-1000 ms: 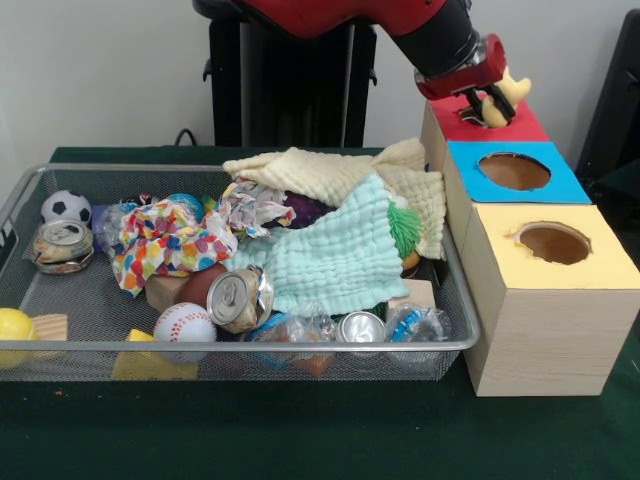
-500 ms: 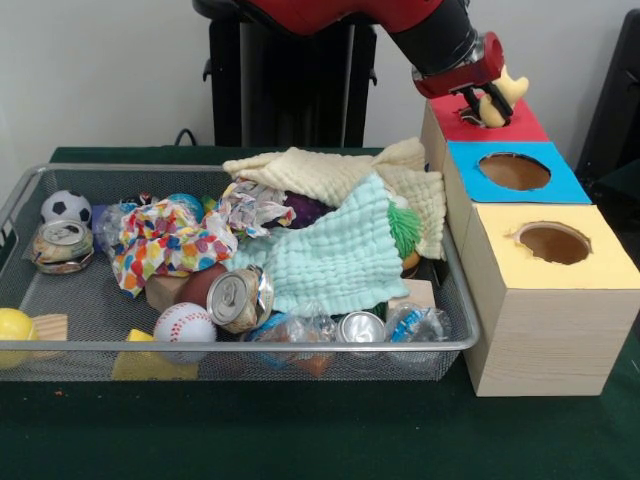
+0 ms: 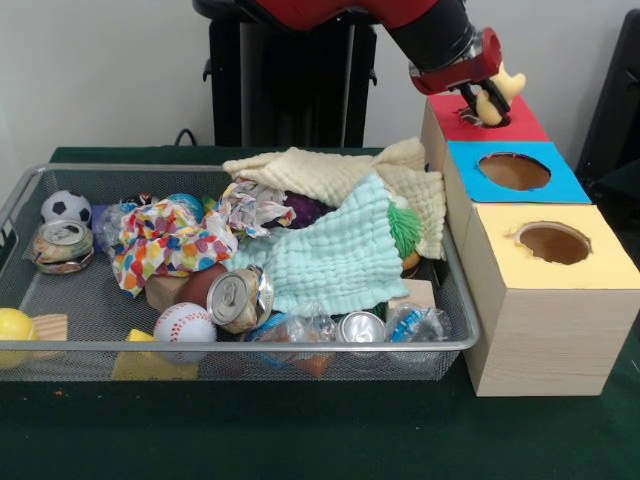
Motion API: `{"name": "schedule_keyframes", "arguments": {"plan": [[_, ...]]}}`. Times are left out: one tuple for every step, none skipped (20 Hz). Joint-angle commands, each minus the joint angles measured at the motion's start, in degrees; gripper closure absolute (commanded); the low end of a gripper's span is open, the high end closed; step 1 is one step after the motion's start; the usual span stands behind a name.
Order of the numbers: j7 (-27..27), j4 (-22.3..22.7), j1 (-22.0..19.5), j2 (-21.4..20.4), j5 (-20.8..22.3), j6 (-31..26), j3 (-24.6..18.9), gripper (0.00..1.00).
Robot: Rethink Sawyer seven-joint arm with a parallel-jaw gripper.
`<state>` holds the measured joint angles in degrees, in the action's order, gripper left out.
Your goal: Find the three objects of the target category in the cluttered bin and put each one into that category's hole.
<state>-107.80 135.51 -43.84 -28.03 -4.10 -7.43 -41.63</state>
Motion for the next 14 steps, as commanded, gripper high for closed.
{"name": "schedule_keyframes", "arguments": {"plan": [[-7.7, -4.5, -0.5, -0.7, -2.3, -3.8, 0.1, 1.00], [-7.7, -4.5, -0.5, -0.8, -2.2, -3.7, 0.2, 1.00], [-7.7, -4.5, -0.5, -0.8, -2.2, -3.6, 0.4, 1.00], [-7.5, -4.5, -0.5, -1.0, -2.0, -3.7, 0.6, 1.00], [-7.4, -4.5, -0.5, -1.0, -2.0, -3.8, 0.6, 1.00], [-7.2, -4.5, -0.6, -1.2, -1.9, -4.0, 0.6, 1.00], [-7.2, -4.5, -0.7, -1.2, -1.9, -4.2, 0.6, 1.00], [-7.0, -4.5, -0.8, -1.4, -2.0, -4.6, 0.6, 1.00], [-6.9, -4.6, -0.9, -1.5, -2.0, -4.9, 0.7, 1.00], [-6.8, -4.7, -0.9, -1.7, -2.0, -5.2, 0.8, 1.00], [-6.6, -4.7, -0.9, -1.7, -1.8, -5.2, 0.9, 1.00], [-6.5, -4.7, -1.0, -1.8, -1.7, -5.1, 0.9, 1.00], [-6.3, -4.7, -0.9, -1.9, -1.6, -5.1, 1.0, 1.00], [-6.3, -4.9, -0.8, -1.9, -1.5, -5.2, 1.1, 1.00]]}}
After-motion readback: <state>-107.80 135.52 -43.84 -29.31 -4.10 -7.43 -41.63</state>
